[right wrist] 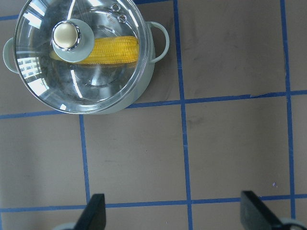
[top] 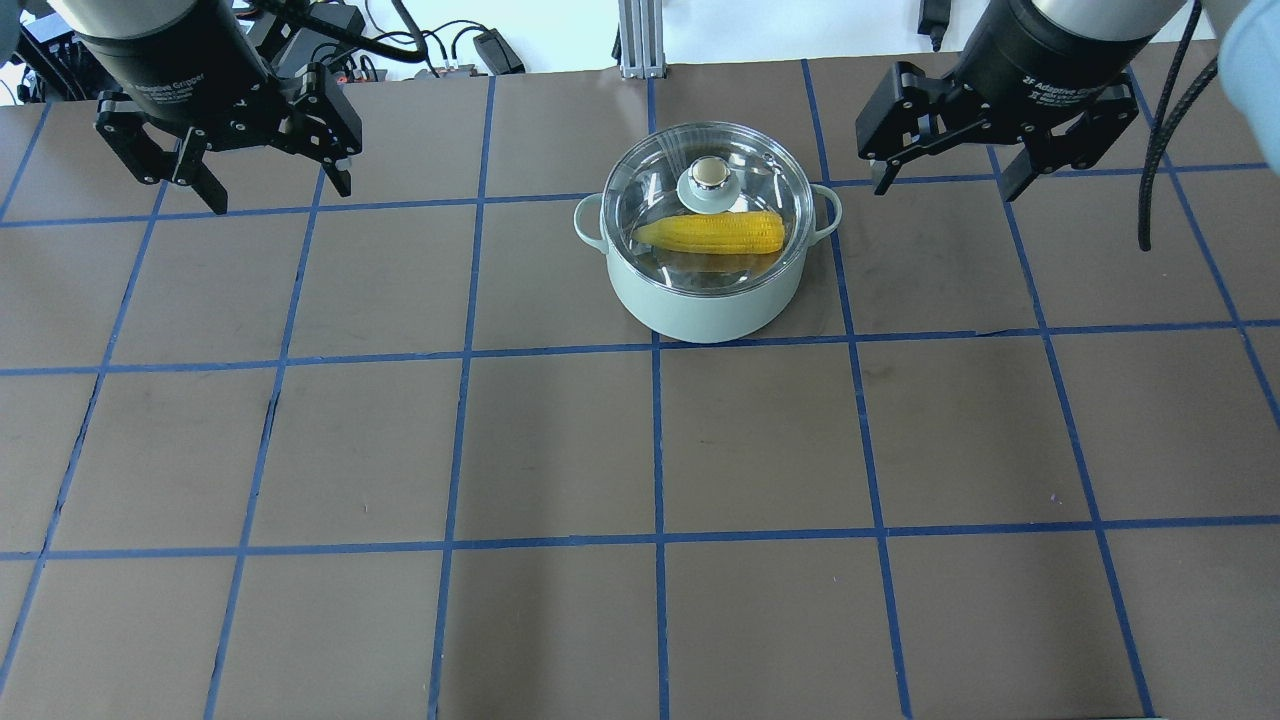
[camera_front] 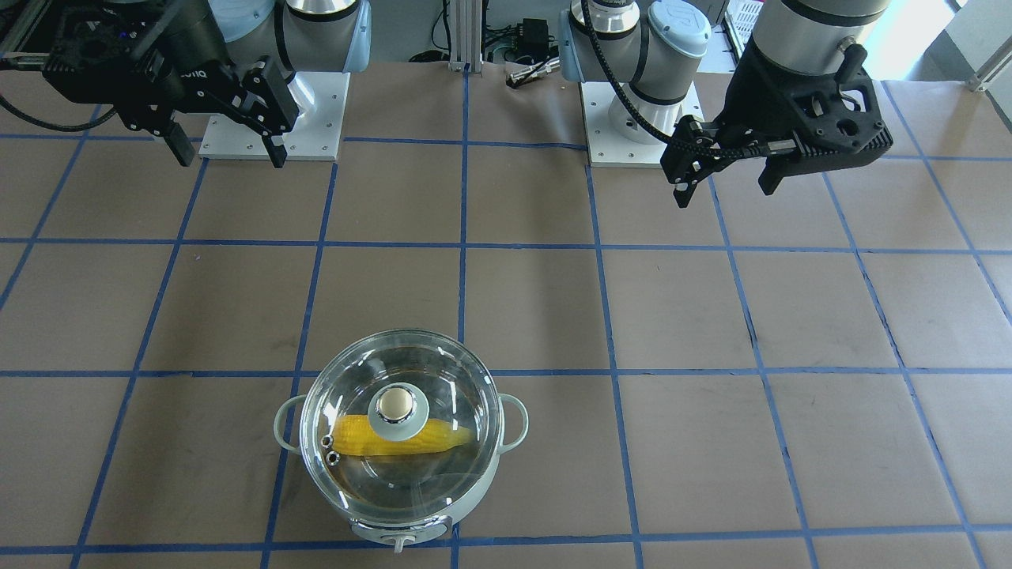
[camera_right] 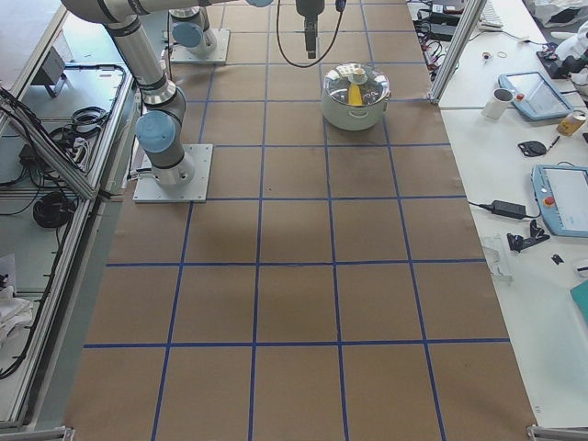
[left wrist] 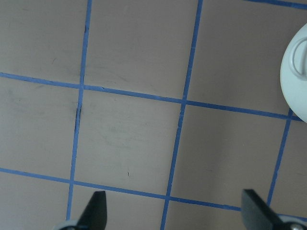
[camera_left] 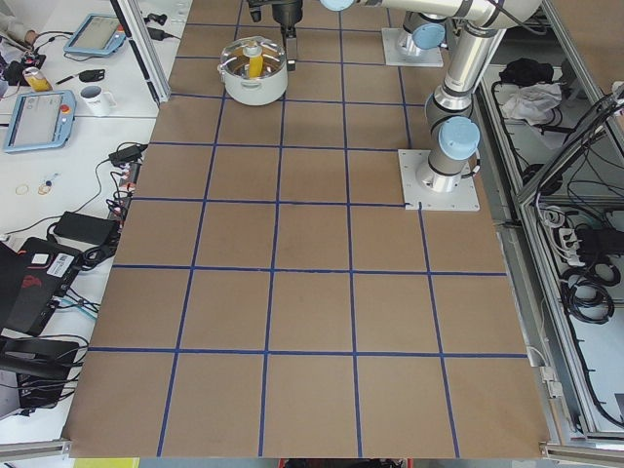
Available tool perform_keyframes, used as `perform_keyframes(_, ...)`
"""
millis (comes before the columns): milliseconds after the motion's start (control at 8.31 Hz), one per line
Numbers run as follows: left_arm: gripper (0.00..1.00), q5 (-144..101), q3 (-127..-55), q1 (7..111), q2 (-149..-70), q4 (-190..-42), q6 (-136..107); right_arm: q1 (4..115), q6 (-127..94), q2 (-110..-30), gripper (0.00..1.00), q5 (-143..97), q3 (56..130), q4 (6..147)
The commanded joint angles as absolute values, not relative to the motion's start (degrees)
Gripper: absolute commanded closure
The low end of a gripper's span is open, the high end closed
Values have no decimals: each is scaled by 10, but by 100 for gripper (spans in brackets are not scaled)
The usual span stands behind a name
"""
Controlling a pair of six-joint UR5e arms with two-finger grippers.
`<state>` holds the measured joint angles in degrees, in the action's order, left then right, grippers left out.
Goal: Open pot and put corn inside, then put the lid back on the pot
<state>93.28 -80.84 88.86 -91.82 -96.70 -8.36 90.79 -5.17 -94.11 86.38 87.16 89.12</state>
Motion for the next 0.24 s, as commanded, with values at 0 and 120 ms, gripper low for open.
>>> perform_keyframes(0,0,933,-809,889,-917,-968,-84,908,-48,-940,0,865,872,890)
perform_keyframes(120,0,933,-809,889,-911,-969,-85,908,-48,-940,0,865,872,889)
